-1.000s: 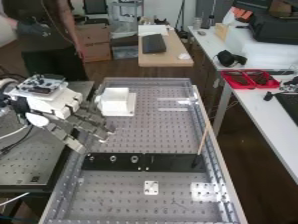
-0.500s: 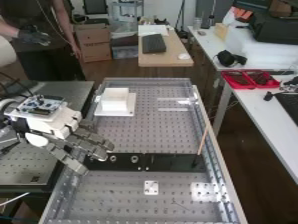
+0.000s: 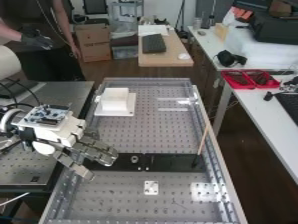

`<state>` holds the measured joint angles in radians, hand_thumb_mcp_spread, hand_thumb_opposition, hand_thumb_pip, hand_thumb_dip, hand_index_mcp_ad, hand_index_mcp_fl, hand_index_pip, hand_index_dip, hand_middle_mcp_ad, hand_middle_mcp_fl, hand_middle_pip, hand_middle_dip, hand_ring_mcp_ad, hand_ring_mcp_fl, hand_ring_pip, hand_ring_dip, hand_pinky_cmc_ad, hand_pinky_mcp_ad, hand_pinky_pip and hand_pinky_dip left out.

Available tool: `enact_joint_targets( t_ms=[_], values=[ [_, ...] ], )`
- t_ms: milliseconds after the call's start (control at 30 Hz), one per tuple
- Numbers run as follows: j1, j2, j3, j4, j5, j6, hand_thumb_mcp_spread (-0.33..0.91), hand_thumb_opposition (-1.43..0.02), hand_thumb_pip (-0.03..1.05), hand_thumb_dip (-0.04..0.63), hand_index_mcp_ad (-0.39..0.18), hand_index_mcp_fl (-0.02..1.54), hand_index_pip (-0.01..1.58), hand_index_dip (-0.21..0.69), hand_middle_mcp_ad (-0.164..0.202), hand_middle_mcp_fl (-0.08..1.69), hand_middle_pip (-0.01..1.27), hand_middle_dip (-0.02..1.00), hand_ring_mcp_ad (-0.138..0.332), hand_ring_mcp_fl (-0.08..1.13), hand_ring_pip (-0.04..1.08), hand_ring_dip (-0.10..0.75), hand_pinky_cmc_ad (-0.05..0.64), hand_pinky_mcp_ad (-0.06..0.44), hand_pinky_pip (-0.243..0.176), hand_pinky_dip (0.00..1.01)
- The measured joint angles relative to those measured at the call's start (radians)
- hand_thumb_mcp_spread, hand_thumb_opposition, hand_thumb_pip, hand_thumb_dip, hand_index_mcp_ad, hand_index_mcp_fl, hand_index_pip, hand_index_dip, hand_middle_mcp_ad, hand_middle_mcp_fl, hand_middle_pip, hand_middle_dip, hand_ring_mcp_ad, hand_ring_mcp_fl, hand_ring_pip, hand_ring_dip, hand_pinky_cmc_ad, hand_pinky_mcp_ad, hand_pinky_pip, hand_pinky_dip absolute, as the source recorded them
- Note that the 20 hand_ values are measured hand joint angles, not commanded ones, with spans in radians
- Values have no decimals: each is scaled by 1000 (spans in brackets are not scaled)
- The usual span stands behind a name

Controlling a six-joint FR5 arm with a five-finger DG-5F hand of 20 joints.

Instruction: Grab the smaller nut and place it in the white container

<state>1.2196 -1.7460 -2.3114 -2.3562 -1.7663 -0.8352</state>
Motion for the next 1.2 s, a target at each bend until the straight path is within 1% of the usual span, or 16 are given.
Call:
enact_joint_targets(
  t_ms=[67, 100, 167, 233, 333, 400, 467, 533, 600, 867, 900, 1200],
  values=[
    [0, -9, 1, 5, 0, 0, 447, -880, 600, 206, -138, 37, 1532, 112, 87, 56, 138, 284, 117, 3, 84, 131, 412, 312, -58, 271],
    [0, -14, 2, 6, 0, -1, 450, -880, 599, 206, -152, 42, 1543, 110, 84, 56, 138, 284, 117, 3, 84, 131, 412, 312, -58, 253],
    [0, -21, 3, 7, 1, 0, 450, -880, 597, 213, -155, 37, 1543, 113, 87, 56, 138, 284, 117, 3, 82, 131, 412, 312, -59, 239],
    [0, -26, 3, 10, 1, 1, 450, -880, 597, 222, -154, 51, 1557, 110, 79, 56, 138, 284, 117, 3, 82, 131, 412, 312, -58, 236],
    [0, -34, 2, 17, 2, 0, 450, -880, 597, 222, -154, 87, 1557, 110, 79, 56, 138, 284, 117, 3, 86, 131, 417, 312, -56, 236],
    [0, -41, 0, 20, 6, 0, 478, -880, 597, 223, -162, 119, 1555, 108, 77, 56, 136, 288, 117, 3, 87, 127, 417, 314, -40, 227],
    [0, -45, -1, 24, 9, 0, 485, -880, 597, 223, -173, 140, 1557, 115, 79, 56, 134, 290, 117, 3, 84, 127, 415, 314, -40, 223],
    [0, -47, -2, 26, 12, -1, 496, -880, 597, 223, -173, 173, 1560, 124, 79, 56, 138, 293, 117, 3, 84, 127, 396, 311, -44, 223],
    [0, -52, -2, 29, 16, -1, 494, -880, 597, 223, -173, 188, 1560, 124, 79, 58, 138, 293, 117, 3, 84, 127, 400, 311, -44, 223],
    [-3, -68, -2, 40, 24, 3, 497, -880, 597, 223, -176, 188, 1557, 129, 77, 54, 138, 293, 113, 2, 87, 127, 398, 311, -35, 220],
    [-3, -69, -2, 42, 24, 4, 497, -880, 597, 223, -176, 188, 1557, 129, 77, 54, 138, 293, 117, 2, 87, 127, 398, 311, -26, 225],
    [-8, -81, 3, 51, 28, 8, 497, -880, 593, 220, -176, 188, 1557, 129, 80, 54, 138, 297, 113, 2, 91, 136, 398, 311, -28, 225]
  ],
)
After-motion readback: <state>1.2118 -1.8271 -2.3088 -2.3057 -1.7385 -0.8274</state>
